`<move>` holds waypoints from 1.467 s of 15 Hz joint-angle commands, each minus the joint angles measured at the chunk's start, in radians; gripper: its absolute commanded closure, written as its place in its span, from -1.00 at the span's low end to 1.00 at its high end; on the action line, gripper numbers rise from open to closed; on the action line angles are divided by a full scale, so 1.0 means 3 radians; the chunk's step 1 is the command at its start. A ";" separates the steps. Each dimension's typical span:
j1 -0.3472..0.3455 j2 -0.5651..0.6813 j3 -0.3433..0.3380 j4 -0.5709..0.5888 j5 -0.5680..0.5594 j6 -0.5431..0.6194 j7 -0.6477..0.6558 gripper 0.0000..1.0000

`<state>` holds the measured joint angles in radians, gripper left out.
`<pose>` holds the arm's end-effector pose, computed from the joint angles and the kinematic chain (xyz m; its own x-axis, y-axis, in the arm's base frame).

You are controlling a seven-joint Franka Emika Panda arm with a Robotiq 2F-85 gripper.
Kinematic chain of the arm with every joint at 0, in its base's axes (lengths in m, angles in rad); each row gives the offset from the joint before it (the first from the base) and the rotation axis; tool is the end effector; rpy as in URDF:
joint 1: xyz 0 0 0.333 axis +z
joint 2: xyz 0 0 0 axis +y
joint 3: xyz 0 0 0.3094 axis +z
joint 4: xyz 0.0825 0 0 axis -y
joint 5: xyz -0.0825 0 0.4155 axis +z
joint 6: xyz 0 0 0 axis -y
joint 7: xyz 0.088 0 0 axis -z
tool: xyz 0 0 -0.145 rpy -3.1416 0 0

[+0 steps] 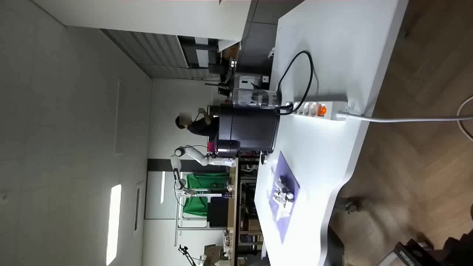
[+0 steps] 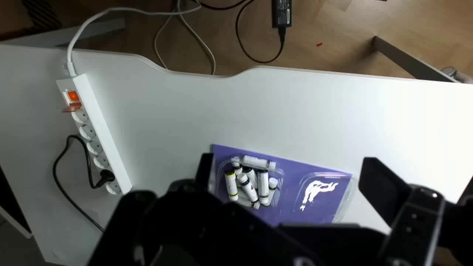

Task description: Move a bottle from the container to the table

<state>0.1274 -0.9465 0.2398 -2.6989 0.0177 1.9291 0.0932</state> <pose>0.3158 0.1135 0.4524 0.9645 0.1972 0.1759 0.1696 -0.9724 0.1600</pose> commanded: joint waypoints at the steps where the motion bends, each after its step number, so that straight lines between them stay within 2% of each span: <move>1: 0.0044 0.0012 -0.0035 0.0008 -0.0036 -0.0007 0.0033 -1.00; 10: 0.0044 0.0012 -0.0035 0.0008 -0.0036 -0.0007 0.0033 -1.00; 13: -0.0039 0.0256 -0.0303 0.0049 -0.0215 0.0352 -0.0403 -1.00; 16: -0.0062 0.0710 -0.0754 0.0151 -0.0368 0.0921 -0.1084 -1.00; 19: 0.0063 0.1333 -0.1254 0.0375 -0.0248 0.1345 -0.1833 -1.00; 21: 0.0235 0.1724 -0.1578 0.0609 -0.0030 0.1413 -0.2455 -1.00; 22: 0.0294 0.1935 -0.1663 0.0743 0.0101 0.1392 -0.2664 -1.00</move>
<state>0.1435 -0.5609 -0.1685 -2.6219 -0.0308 2.3575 -0.5392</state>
